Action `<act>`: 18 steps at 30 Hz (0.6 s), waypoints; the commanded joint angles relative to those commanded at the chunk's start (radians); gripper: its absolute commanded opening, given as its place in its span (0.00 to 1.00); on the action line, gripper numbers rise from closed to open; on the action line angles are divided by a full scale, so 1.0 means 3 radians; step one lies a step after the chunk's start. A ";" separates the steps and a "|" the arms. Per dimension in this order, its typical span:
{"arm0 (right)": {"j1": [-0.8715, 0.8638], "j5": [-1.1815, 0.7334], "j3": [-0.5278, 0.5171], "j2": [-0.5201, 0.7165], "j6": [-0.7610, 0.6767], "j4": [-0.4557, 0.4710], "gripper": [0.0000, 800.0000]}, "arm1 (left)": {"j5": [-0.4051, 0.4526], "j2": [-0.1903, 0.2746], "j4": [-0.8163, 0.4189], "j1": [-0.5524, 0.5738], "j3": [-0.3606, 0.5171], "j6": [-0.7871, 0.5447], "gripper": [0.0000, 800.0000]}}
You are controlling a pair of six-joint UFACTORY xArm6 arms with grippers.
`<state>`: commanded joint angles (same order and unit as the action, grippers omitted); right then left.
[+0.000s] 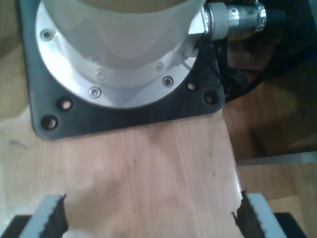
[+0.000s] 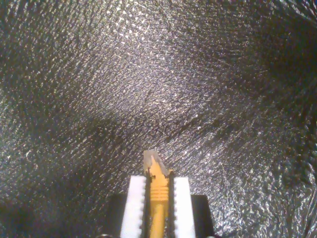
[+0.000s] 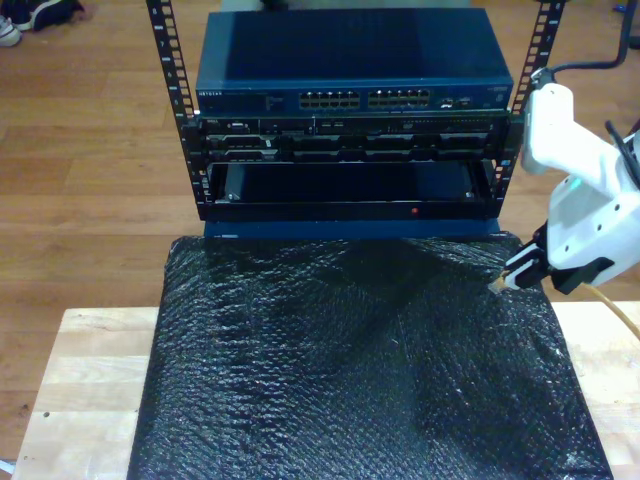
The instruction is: Grab the cable and plug it in
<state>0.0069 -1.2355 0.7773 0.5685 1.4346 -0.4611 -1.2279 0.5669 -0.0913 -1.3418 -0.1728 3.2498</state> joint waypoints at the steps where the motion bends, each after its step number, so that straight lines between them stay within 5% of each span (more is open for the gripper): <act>1: 0.0000 0.0005 -0.0005 0.0005 0.0000 0.0000 0.00 | 0.0092 -0.0005 0.0005 -0.0005 0.0051 -0.0026 1.00; 7: 0.0010 0.0041 -0.0072 0.0051 -0.0015 -0.0026 0.00 | 0.0491 -0.0107 0.0020 -0.0005 0.0276 -0.0041 1.00; 18: 0.0046 0.0261 -0.0179 -0.0041 -0.0031 -0.0031 0.00 | 0.0481 -0.0128 0.0026 -0.0046 0.0256 -0.0046 1.00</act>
<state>0.0207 -1.1573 0.7236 0.5562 1.4254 -0.4703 -1.0836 0.5286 -0.0836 -1.3556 -0.0961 3.2360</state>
